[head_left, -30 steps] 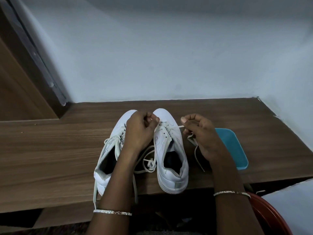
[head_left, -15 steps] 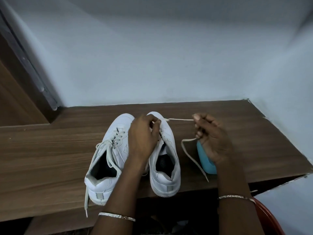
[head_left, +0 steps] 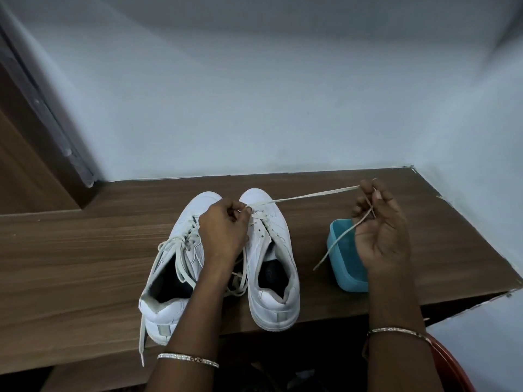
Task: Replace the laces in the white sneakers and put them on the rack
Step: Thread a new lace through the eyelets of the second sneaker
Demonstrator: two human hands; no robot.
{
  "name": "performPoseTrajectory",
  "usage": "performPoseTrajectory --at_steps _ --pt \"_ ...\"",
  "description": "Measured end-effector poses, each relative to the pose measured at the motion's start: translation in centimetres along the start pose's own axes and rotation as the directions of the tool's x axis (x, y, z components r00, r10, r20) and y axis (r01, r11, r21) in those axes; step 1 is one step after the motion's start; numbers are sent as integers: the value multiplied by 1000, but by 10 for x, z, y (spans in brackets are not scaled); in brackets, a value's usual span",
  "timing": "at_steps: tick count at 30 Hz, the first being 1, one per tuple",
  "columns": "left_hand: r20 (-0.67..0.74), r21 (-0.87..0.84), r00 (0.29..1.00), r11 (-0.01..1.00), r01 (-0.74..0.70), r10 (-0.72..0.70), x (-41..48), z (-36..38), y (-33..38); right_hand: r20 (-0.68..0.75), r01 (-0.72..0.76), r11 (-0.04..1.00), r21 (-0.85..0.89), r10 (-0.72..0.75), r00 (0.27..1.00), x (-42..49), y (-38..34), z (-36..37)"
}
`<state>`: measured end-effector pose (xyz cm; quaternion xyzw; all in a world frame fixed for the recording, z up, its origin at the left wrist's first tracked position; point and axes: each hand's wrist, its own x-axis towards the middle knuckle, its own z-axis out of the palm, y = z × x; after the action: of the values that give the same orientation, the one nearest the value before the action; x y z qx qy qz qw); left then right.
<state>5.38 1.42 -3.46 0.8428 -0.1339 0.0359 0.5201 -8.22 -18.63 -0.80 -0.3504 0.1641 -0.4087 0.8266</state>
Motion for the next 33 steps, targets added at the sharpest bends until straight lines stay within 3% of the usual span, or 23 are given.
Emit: performPoseTrajectory --at_steps 6,9,13,17,20,23,26,30,33 --pt "-20 -79 977 974 -212 211 -4 1 16 141 -221 959 175 197 970 -9 4 20" --pt "170 -190 931 938 -290 322 -13 2 34 190 -307 924 227 267 945 -11 12 32" --pt "426 -189 826 929 -318 369 -24 11 42 290 -361 910 205 296 910 -11 26 46" --pt "494 -251 799 936 -247 344 -21 10 36 335 -351 898 265 256 907 -8 32 44" --pt "473 -444 846 896 -13 246 -16 0 39 280 -341 892 298 260 924 -3 34 38" --pt "478 -579 872 784 223 105 -12 -8 42 212 -292 952 93 268 940 -4 32 34" --pt "487 -662 871 677 321 63 -9 -12 41 183 -270 926 -265 323 929 -13 31 35" --pt "465 -673 883 675 304 66 -8 -11 37 169 -133 707 -694 340 925 -24 30 46" --pt "440 -633 896 730 260 63 -10 -13 40 221 -61 572 -818 410 885 -28 32 52"
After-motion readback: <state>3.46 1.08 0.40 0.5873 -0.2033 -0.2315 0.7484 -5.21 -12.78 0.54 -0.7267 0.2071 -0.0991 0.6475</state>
